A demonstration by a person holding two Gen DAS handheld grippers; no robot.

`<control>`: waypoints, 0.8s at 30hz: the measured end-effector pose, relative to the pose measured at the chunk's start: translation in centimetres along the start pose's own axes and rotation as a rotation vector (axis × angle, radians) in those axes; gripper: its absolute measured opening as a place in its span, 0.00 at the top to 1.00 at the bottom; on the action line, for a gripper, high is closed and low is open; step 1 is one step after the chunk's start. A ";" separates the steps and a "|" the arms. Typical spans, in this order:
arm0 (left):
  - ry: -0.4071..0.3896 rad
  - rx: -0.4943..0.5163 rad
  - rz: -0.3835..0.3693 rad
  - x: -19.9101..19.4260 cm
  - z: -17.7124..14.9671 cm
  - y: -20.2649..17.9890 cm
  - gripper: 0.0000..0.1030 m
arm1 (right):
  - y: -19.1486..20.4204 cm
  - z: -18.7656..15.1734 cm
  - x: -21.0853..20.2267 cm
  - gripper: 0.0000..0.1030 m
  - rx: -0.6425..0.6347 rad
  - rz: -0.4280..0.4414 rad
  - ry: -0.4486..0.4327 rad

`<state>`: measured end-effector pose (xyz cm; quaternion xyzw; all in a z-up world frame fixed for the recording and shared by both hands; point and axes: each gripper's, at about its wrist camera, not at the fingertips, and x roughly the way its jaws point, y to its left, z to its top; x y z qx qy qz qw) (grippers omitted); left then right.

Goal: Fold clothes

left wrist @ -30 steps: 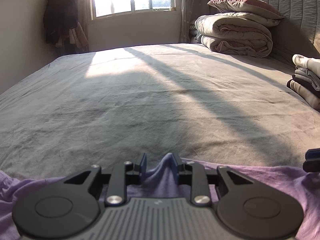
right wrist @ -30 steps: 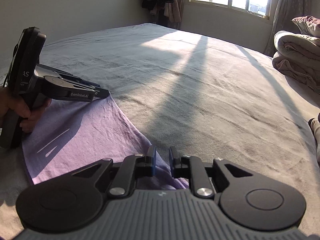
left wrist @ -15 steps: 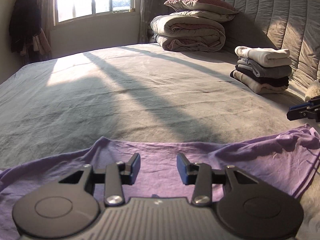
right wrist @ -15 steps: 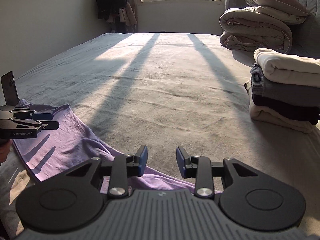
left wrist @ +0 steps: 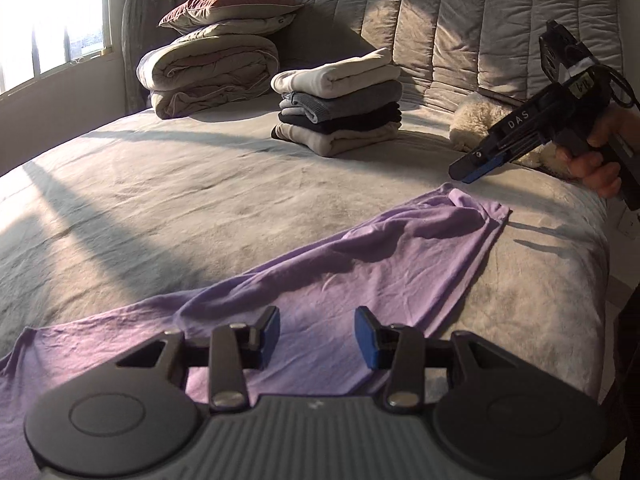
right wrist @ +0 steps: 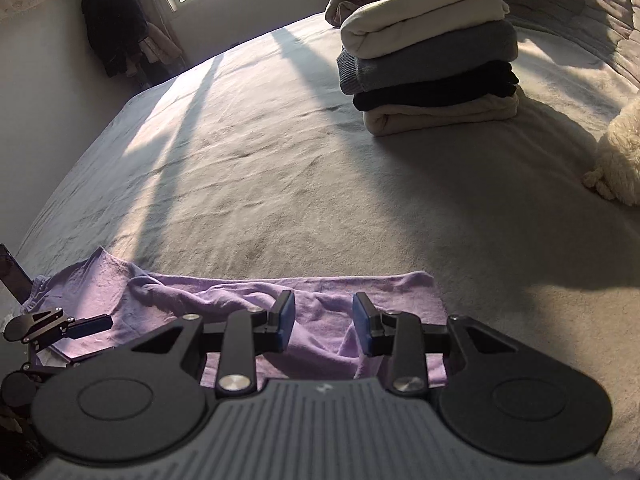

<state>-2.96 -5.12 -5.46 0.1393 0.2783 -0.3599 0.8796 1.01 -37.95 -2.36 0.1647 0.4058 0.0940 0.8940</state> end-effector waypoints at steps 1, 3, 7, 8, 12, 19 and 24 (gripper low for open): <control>0.004 0.012 -0.008 0.3 0.1 -0.5 0.59 | -0.5 0.0 -0.3 0.65 0.022 0.009 0.001; 0.012 0.034 -0.026 1.0 0.2 -1.5 0.59 | -1.3 0.0 -0.7 0.65 0.044 0.013 0.008; 0.018 0.067 -0.066 1.9 0.5 -3.2 0.60 | -1.9 -0.6 -0.4 0.65 0.041 0.009 0.039; 0.019 0.072 -0.075 2.0 0.5 -3.5 0.60 | -2.0 -0.8 -0.2 0.65 0.042 0.014 0.052; 0.035 0.092 -0.086 2.8 0.4 -4.5 0.66 | -2.1 -1.8 0.8 0.68 0.028 0.018 0.097; 0.036 0.115 -0.099 3.1 0.8 -5.0 1.00 | -1.5 -2.2 -0.6 0.97 -0.045 -0.007 0.104; 0.040 0.108 -0.149 2.2 1.3 -4.7 1.00 | -0.7 -2.0 -1.5 0.97 -0.145 -0.064 0.144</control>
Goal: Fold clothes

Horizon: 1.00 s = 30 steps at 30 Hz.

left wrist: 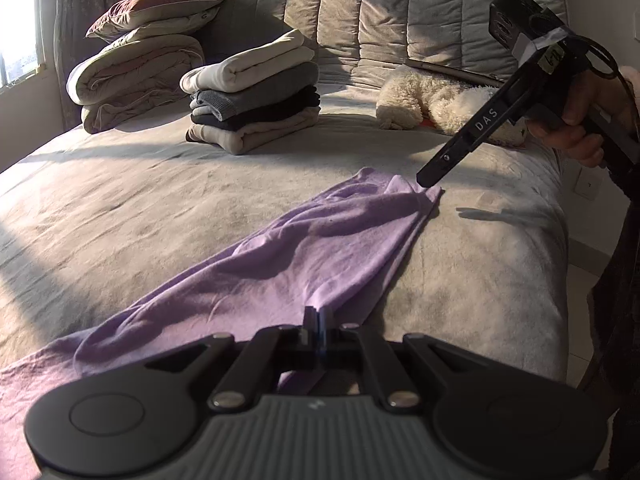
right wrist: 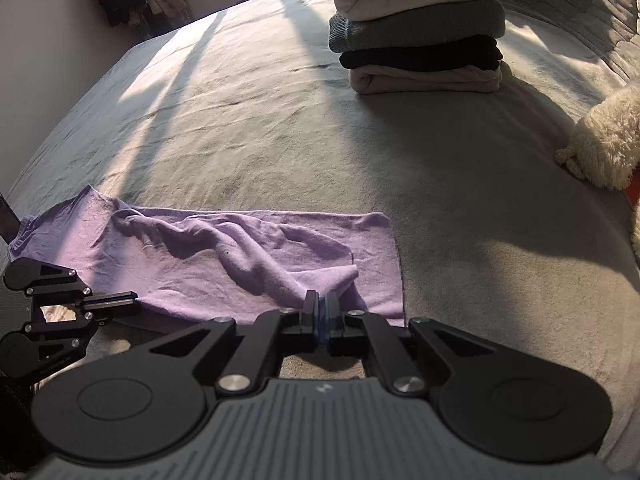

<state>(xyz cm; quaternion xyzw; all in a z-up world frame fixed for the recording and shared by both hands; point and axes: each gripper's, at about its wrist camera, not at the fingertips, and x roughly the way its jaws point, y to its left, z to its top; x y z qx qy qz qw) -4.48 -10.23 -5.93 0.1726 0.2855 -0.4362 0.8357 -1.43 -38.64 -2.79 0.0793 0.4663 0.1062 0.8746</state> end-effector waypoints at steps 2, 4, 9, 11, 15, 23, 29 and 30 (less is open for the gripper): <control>0.025 0.008 -0.033 0.0 -0.1 0.0 1.00 | -0.1 -0.3 0.5 0.97 -0.031 0.013 0.059; 0.063 0.030 -0.071 0.3 -0.3 -0.2 0.99 | -0.1 -0.3 0.6 0.91 -0.034 0.004 0.059; 0.056 0.014 -0.118 0.0 -0.3 -0.3 0.87 | -0.1 0.3 0.1 0.69 -0.033 0.003 -0.019; 0.036 -0.003 -0.114 -0.2 -0.2 -0.2 0.74 | 0.0 0.7 -0.1 0.54 -0.029 0.011 -0.068; 0.022 -0.033 -0.086 -0.2 -0.2 0.6 0.74 | -0.1 1.7 1.3 0.54 -0.011 0.029 -0.130; 0.049 -0.086 -0.087 0.9 -0.8 2.0 0.68 | 0.8 1.9 4.9 0.95 -0.094 -0.015 -0.135; 0.042 -0.085 -0.107 0.8 -0.8 1.9 0.67 | 0.6 1.9 3.1 0.99 -0.096 -0.086 -0.207; 0.042 -0.084 -0.111 0.8 -0.8 1.9 0.67 | 0.5 1.9 2.5 0.99 -0.094 -0.104 -0.224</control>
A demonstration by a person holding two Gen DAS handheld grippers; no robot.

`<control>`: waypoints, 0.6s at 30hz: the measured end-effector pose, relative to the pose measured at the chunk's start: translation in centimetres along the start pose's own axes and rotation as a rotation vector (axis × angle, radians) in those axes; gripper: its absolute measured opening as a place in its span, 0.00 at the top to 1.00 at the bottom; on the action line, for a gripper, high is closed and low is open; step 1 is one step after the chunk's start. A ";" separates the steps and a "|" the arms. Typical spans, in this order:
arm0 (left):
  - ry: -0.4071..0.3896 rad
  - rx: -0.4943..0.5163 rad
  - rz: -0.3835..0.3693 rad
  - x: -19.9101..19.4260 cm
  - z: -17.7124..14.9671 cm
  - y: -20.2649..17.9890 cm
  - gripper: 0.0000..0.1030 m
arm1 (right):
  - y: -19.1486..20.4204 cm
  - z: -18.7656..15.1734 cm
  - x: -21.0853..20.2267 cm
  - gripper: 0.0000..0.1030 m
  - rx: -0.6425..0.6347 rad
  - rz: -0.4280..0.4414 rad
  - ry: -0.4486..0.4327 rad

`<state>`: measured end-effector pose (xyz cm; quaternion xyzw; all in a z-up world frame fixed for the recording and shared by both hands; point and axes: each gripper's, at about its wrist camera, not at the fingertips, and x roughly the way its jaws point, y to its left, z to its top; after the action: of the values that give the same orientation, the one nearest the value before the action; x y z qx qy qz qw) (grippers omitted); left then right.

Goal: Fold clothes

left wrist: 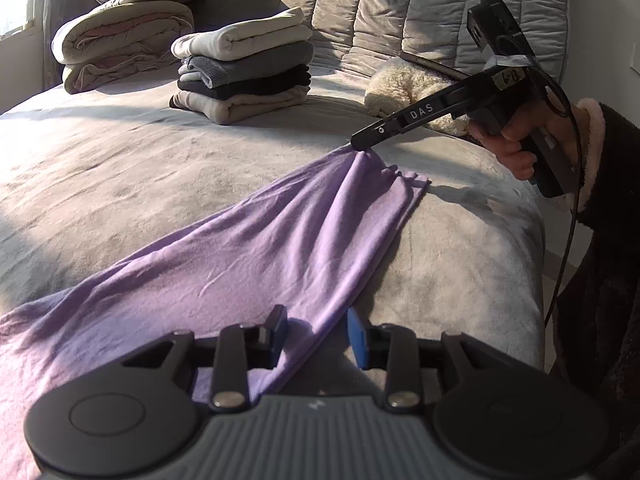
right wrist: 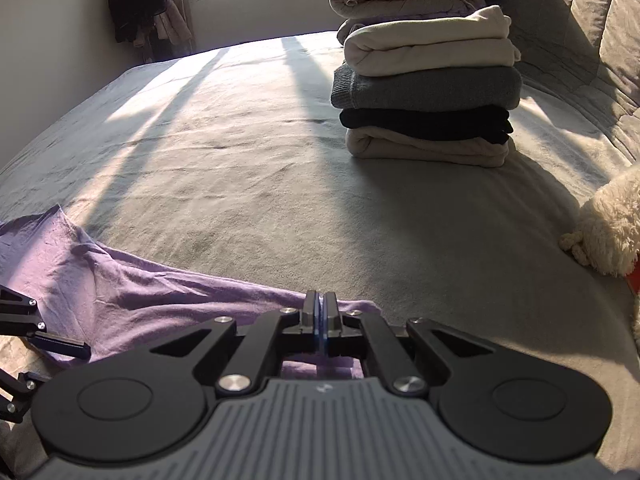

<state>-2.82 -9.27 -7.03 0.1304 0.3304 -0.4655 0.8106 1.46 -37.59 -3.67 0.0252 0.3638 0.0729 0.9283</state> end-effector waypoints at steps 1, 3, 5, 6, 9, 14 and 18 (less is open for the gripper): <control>0.000 0.003 -0.001 0.1 0.0 0.0 0.66 | -0.1 0.0 -0.2 0.99 -0.004 -0.012 -0.003; 0.000 0.005 -0.001 0.2 0.0 -0.1 0.66 | -0.3 0.0 0.1 1.00 -0.009 -0.044 -0.004; -0.001 0.002 -0.003 0.2 0.0 -0.1 0.64 | -0.5 -0.1 1.0 1.00 -0.008 -0.069 0.013; -0.002 0.001 -0.003 0.1 0.1 0.0 0.64 | -0.6 -0.2 1.4 1.00 0.000 -0.065 0.027; -0.013 -0.001 0.004 -0.5 0.3 0.2 0.64 | -1.0 -0.3 1.9 1.00 0.032 -0.032 0.048; -0.052 -0.051 0.076 -2.2 0.7 2.6 0.63 | -0.8 0.1 0.7 0.84 0.043 0.016 0.013; -0.070 -0.138 0.189 -3.0 0.6 5.6 0.63 | -0.3 0.3 1.0 0.77 0.042 0.075 0.026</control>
<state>1.04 -4.57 -5.14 0.0886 0.3194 -0.3673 0.8690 2.42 -37.76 -4.09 0.0576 0.3760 0.1004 0.9194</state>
